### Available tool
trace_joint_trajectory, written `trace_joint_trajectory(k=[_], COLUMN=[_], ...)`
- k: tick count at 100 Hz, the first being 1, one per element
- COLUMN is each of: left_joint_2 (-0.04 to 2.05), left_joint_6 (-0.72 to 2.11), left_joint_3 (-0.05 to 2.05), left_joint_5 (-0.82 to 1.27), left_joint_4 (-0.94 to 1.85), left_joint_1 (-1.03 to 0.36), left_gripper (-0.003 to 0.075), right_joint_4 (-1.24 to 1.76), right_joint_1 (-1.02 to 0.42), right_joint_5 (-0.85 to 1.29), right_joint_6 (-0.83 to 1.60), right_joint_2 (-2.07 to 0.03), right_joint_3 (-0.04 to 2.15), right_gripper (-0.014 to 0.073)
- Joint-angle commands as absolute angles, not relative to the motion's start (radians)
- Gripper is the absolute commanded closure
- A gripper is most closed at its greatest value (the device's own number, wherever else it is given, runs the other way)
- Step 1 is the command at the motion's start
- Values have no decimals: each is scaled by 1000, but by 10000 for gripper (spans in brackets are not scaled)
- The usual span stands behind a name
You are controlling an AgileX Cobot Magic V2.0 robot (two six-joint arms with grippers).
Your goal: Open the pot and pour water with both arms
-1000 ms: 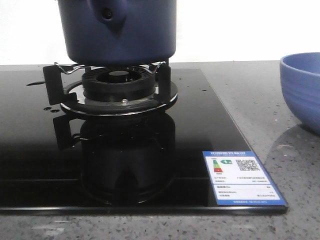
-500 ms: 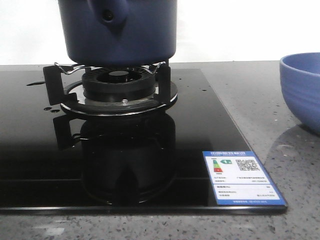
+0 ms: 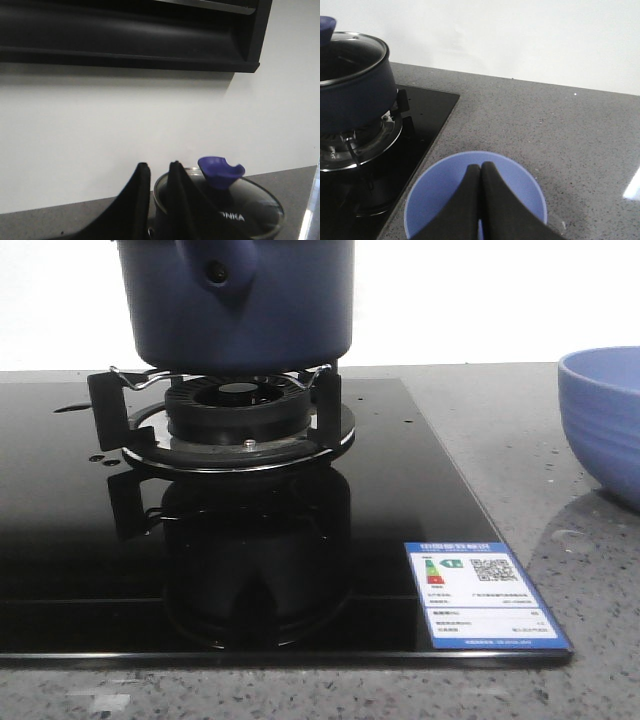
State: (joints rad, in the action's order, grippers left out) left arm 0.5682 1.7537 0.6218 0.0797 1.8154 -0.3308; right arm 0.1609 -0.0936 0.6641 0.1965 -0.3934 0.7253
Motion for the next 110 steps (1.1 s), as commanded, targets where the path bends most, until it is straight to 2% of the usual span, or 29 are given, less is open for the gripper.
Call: trace_joint_trajectory(k=[1,14,28,110], left_joint_2=[464,331,248,221], left_joint_6=[1744,1744,1744,1744], left_joint_3=[547,434,365,325], left_joint_5=[91,91,91,88], left_joint_4=[1833,1833,1833,1804], left_joint_1=[-329,-329,-329,-329], left_gripper=[741,741,741,741], right_joint_4=[168,168,168,168], right_joint_1=[-102,-102,-102,-102], right_joint_5=[474,365,339,339], right_joint_6=[215,215,215,215], right_joint_2=[-282,-133,-52,-46], right_joint_3=[618,490,449,446], right_gripper=[657,657,657,657])
